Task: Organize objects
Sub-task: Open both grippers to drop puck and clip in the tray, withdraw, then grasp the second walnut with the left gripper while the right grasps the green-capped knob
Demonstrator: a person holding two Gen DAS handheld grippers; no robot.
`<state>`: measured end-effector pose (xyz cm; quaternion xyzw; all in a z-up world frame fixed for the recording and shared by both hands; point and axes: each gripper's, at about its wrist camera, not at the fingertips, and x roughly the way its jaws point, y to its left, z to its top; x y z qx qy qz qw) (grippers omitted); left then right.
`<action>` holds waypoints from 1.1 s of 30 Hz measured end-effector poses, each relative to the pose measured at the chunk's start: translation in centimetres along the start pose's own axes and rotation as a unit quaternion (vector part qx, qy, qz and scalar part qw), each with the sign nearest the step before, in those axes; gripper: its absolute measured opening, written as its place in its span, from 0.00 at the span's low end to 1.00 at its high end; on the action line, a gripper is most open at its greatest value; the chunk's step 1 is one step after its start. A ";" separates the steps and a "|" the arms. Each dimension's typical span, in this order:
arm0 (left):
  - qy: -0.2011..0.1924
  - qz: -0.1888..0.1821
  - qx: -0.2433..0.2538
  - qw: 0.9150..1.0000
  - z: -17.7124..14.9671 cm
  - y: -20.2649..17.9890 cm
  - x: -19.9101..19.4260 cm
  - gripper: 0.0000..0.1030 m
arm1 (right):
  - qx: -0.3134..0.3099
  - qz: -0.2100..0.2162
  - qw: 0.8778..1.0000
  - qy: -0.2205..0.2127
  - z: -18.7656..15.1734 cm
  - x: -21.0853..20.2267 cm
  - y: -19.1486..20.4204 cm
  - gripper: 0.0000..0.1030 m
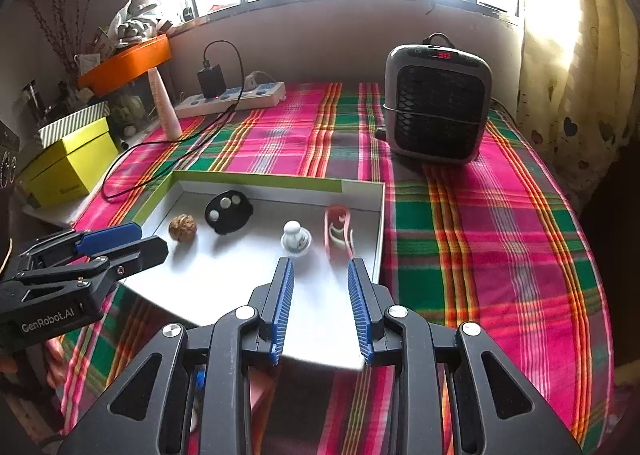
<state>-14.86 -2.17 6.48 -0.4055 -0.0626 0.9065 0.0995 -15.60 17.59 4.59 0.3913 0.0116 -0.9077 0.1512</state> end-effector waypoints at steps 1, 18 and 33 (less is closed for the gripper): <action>-0.002 0.001 -0.001 1.000 -0.2 0.0 -0.2 0.47 | 0.000 0.001 1.000 -0.001 -0.2 -0.2 0.0 0.29; 0.001 -0.010 -0.011 1.000 -4.8 0.0 -2.8 0.47 | -0.009 0.021 1.000 -0.010 -4.3 -3.3 1.3 0.29; 0.046 -0.031 -0.017 0.998 -7.6 -0.5 -1.1 0.47 | -0.014 0.041 0.999 -0.007 -7.1 -4.5 2.3 0.29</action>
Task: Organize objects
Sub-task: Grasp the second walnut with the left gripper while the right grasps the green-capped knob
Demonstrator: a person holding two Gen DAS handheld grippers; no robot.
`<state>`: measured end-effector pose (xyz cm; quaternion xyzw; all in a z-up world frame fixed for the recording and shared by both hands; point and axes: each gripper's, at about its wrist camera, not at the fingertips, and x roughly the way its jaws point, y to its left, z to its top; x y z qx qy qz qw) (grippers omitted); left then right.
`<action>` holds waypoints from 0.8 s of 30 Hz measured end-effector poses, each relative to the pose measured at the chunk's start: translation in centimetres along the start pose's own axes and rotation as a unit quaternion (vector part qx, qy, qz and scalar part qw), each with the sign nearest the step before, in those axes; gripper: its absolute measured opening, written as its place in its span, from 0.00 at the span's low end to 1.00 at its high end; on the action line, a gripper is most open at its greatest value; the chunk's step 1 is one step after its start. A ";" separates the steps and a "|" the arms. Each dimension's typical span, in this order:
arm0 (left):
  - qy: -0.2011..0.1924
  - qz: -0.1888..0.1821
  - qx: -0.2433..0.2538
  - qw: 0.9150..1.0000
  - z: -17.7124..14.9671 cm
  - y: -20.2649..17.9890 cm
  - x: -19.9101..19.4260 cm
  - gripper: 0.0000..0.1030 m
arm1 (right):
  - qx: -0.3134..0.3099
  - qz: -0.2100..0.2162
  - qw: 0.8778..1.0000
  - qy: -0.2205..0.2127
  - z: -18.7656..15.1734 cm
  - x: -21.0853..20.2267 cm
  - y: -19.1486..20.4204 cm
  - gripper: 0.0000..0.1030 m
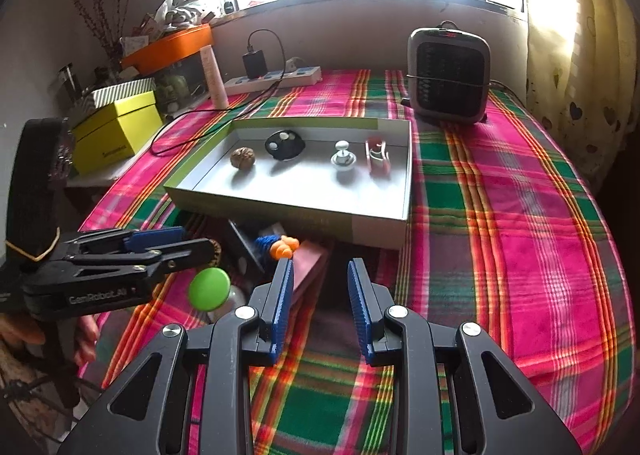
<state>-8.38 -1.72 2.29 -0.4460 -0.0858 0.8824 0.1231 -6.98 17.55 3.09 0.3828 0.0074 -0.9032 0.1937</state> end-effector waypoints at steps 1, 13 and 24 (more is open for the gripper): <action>0.000 0.001 -0.002 1.000 0.0 0.1 0.0 0.47 | -0.001 0.002 1.000 -0.001 0.0 -0.1 0.0 0.29; 0.004 -0.003 -0.012 1.000 -0.2 0.5 0.7 0.47 | -0.006 0.014 1.000 0.002 -0.7 -0.3 0.8 0.29; -0.007 0.014 -0.029 0.999 -0.5 1.6 0.2 0.27 | -0.025 0.055 0.998 0.007 -1.5 -0.2 2.5 0.29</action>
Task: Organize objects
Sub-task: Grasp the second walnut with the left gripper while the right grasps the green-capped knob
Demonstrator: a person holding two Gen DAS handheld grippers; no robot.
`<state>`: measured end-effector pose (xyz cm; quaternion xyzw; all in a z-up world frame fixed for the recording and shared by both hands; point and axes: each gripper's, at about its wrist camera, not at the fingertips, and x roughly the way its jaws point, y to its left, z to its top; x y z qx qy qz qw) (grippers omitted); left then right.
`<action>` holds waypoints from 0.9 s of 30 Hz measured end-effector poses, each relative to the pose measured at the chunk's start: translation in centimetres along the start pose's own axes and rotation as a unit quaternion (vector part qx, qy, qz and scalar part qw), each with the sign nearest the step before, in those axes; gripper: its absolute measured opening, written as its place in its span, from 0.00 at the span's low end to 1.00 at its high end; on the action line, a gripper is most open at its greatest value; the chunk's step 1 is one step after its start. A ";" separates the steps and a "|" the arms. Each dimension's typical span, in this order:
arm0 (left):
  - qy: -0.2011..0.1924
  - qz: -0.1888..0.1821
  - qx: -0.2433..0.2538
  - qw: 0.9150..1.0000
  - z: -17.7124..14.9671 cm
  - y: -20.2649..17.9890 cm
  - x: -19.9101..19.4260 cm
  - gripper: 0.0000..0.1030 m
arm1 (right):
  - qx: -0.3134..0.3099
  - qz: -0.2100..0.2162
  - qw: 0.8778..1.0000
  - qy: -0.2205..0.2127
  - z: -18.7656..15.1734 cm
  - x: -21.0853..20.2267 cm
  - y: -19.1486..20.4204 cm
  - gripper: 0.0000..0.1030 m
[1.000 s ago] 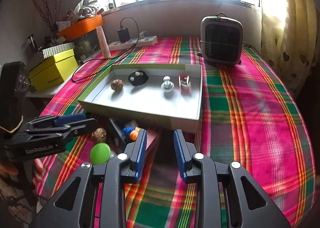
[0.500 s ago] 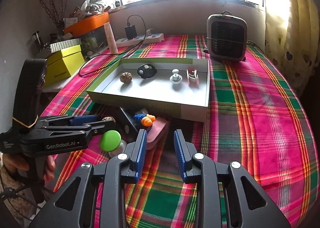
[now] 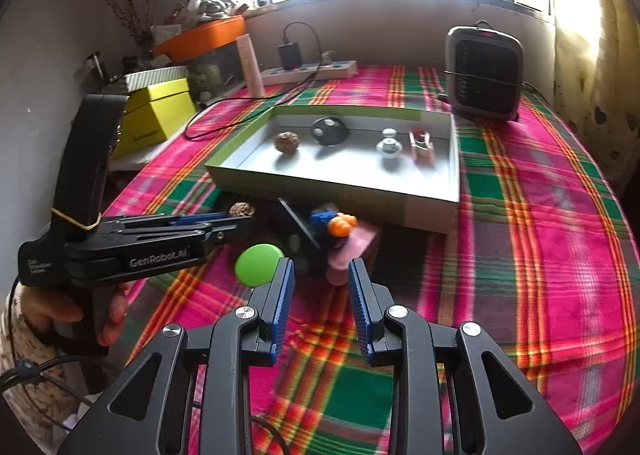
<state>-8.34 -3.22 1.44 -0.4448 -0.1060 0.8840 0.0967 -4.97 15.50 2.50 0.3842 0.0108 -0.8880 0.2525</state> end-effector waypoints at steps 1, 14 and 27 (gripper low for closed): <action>-0.001 0.003 -0.001 1.000 -0.1 0.1 -0.1 0.26 | -0.001 0.002 1.000 0.002 0.0 0.1 0.2 0.29; -0.008 0.019 -0.010 1.000 -0.2 1.8 -0.5 0.25 | -0.032 0.028 0.999 0.020 -0.2 2.1 2.2 0.29; -0.005 0.017 -0.006 1.000 0.4 2.0 -0.1 0.34 | -0.047 0.015 0.998 0.032 0.2 3.9 2.8 0.54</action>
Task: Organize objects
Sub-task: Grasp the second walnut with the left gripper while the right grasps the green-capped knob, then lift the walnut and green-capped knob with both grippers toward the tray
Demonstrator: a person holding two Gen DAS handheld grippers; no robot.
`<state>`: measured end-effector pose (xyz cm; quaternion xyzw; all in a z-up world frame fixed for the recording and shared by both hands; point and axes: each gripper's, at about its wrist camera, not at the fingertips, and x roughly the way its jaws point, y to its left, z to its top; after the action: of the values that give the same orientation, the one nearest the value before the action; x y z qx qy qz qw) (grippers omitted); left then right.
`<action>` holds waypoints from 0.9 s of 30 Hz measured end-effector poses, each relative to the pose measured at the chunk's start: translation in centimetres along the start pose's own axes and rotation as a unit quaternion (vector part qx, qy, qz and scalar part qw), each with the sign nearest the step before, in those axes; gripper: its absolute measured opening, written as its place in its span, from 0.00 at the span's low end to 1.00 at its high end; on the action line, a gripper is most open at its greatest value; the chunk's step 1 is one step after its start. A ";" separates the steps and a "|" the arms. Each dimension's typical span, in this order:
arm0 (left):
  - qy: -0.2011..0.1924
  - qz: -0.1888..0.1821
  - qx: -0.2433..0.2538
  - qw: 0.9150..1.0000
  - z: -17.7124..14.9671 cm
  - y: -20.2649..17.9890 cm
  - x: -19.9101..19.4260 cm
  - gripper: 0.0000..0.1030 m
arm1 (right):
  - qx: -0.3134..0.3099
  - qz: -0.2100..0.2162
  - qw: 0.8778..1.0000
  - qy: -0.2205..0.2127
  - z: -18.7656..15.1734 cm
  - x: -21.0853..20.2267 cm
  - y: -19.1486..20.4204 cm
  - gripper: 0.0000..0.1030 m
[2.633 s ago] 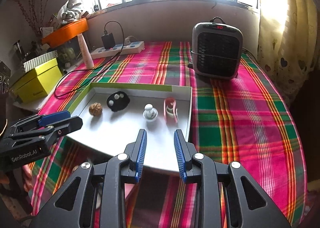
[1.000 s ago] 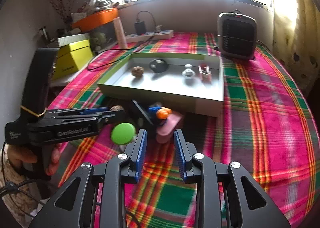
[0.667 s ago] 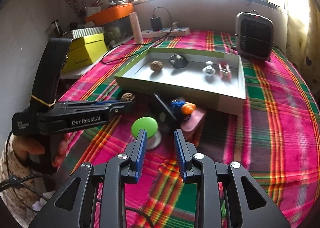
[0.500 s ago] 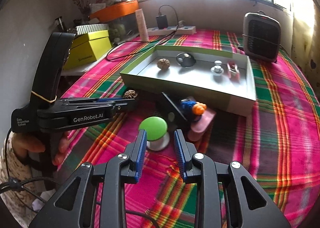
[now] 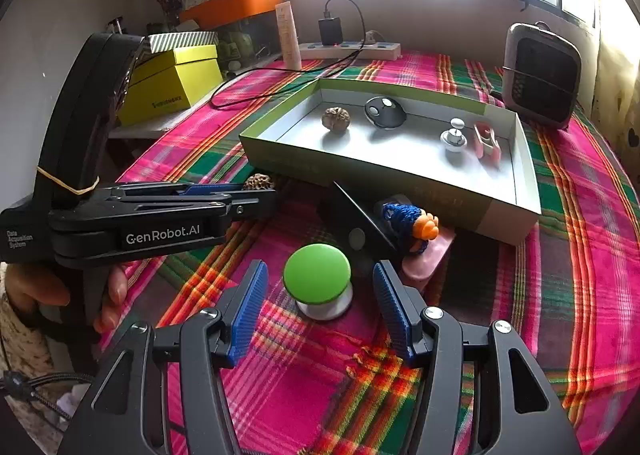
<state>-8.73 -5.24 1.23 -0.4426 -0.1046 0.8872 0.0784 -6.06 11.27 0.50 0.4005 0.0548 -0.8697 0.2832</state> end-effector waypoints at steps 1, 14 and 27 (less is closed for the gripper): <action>0.000 0.000 -0.001 1.000 0.0 0.0 0.0 0.34 | -0.004 0.000 1.000 0.001 0.0 0.1 0.1 0.54; -0.003 0.004 -0.001 1.000 0.3 0.1 0.2 0.26 | -0.007 -0.021 1.000 -0.001 0.3 0.3 0.4 0.34; -0.012 0.026 0.014 0.999 -0.1 -0.3 -0.3 0.26 | 0.002 -0.015 1.000 -0.006 0.2 0.1 0.4 0.34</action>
<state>-8.44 -5.05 1.44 -0.4337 -0.0812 0.8953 0.0602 -6.03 10.89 0.64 0.3951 0.0573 -0.8764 0.2693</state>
